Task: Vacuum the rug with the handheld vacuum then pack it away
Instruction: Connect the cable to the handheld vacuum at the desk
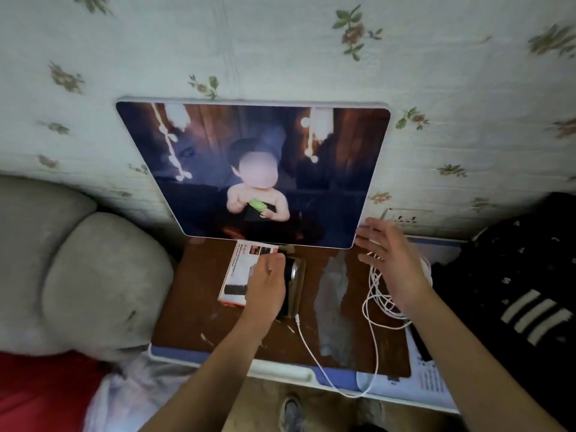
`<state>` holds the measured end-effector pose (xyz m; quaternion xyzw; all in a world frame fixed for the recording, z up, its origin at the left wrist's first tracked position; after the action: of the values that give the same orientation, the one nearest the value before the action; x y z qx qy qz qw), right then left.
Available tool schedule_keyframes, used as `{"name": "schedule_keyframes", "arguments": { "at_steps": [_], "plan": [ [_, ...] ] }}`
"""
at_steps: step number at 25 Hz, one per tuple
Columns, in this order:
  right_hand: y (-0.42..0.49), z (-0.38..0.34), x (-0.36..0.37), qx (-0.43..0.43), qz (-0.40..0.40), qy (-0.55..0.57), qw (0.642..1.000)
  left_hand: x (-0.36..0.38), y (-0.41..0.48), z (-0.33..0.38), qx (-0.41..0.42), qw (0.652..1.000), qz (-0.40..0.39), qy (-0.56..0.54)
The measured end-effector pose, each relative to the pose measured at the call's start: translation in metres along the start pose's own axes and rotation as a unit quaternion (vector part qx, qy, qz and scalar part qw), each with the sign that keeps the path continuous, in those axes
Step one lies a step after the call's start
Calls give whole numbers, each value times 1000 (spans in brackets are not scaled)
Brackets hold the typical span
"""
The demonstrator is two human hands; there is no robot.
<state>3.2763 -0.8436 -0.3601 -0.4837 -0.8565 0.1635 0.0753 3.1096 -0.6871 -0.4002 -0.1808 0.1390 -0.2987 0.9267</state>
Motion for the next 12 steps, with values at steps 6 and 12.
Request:
{"name": "schedule_keyframes", "arguments": {
  "at_steps": [6,12],
  "plan": [
    [22,73,35,76,-35,-4,996,25,28,-39,7,988,-30,149],
    [28,138,56,123,-74,-40,989,46,35,-76,-19,955,-15,296]
  ]
}}
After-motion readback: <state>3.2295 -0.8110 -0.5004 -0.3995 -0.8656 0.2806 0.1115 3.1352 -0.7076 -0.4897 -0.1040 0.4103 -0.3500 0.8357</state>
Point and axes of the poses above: each hand's wrist, its own y-axis towards the middle knuckle, its own x-axis out of the palm, z = x × y, the point moved 4 cm from there along y, towards the middle knuckle, and after that the axes turned 11 degrees about -y, right-handed, at the moved point
